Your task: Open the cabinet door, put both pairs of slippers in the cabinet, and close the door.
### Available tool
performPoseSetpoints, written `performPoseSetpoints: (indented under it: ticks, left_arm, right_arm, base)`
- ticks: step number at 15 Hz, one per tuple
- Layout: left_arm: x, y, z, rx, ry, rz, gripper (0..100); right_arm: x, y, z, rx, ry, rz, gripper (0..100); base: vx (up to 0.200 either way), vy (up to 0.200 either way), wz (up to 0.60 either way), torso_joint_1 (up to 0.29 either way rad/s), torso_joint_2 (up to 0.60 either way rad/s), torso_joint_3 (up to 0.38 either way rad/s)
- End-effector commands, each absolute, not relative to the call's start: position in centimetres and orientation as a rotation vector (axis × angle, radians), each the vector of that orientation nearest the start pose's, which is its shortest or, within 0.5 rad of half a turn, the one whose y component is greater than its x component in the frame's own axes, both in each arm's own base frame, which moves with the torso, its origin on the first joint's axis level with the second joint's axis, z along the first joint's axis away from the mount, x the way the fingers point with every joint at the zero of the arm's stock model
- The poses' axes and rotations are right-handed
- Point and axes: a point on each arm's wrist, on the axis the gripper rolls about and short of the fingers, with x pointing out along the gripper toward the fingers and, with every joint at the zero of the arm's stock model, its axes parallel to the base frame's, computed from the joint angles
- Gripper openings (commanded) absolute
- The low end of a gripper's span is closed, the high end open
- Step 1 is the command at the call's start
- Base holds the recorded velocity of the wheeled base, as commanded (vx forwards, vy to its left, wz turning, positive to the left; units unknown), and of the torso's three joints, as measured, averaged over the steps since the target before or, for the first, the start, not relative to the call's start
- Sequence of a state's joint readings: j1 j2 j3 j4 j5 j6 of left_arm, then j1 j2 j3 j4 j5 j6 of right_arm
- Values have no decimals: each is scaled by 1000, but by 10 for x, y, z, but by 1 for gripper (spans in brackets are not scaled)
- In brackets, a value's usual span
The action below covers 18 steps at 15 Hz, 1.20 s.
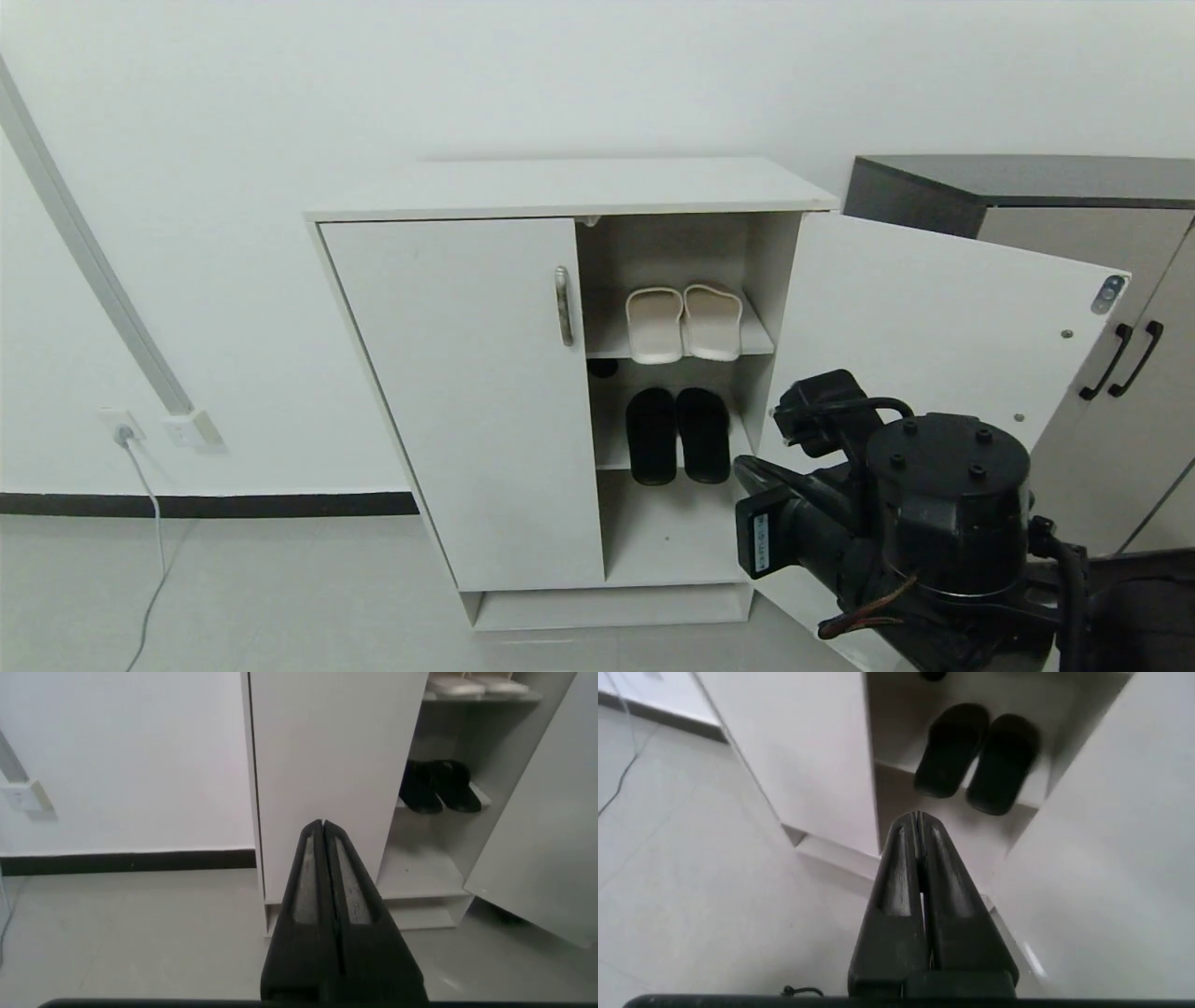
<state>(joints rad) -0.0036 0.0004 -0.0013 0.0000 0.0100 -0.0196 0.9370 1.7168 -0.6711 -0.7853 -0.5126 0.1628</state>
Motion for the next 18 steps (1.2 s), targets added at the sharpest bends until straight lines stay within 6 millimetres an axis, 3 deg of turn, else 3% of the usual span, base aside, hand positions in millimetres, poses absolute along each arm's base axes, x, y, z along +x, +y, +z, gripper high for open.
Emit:
performPoseSetpoints:
  ticks: [1,18]
  left_arm:
    - [-23,0,76,-20,-2,8,0]
    - [-23,0,76,-20,0,6,0]
  right_arm:
    - [182,230,158,-16,230,405,0]
    - [180,229,154,-32,240,407,0]
  base:
    - [0,0,0,110,-452,-354]
    - [0,0,0,171,-492,-326]
